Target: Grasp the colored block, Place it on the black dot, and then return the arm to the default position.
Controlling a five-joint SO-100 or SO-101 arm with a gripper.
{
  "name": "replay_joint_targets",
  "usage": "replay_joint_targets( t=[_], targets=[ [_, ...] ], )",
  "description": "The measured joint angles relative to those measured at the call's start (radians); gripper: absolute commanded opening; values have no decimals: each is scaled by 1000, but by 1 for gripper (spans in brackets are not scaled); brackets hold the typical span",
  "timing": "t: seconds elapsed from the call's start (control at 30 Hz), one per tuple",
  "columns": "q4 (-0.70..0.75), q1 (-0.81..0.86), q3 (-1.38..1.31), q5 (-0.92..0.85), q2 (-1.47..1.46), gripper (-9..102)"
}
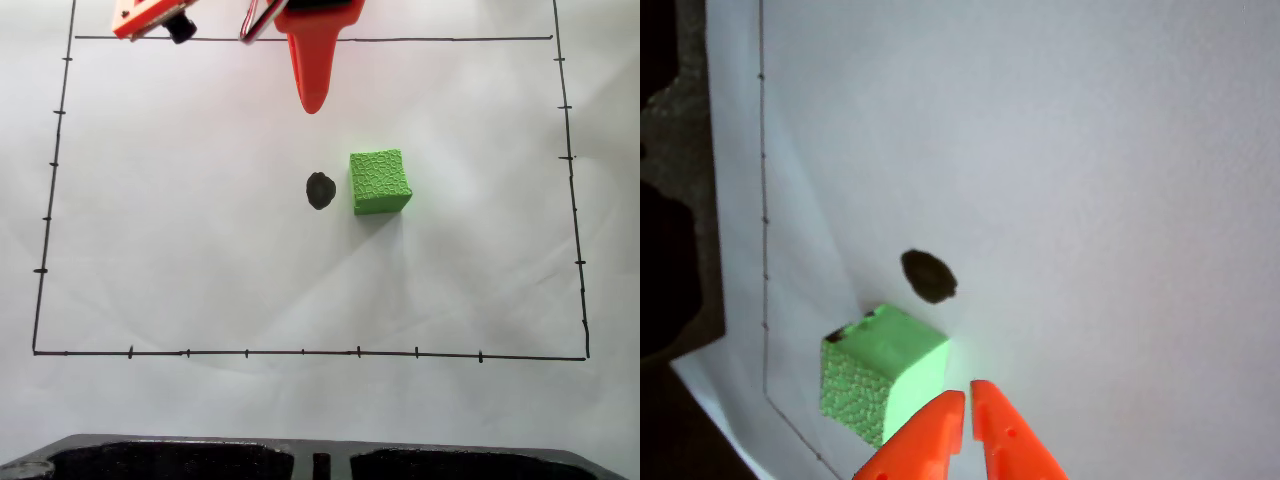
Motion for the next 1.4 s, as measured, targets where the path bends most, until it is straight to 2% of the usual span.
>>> replay_joint_targets(
  t=[1.13,1.4],
  targets=[
    [-15,-2,0,-5,-3,0],
    [14,-23,-94,18,-219,0]
  ],
)
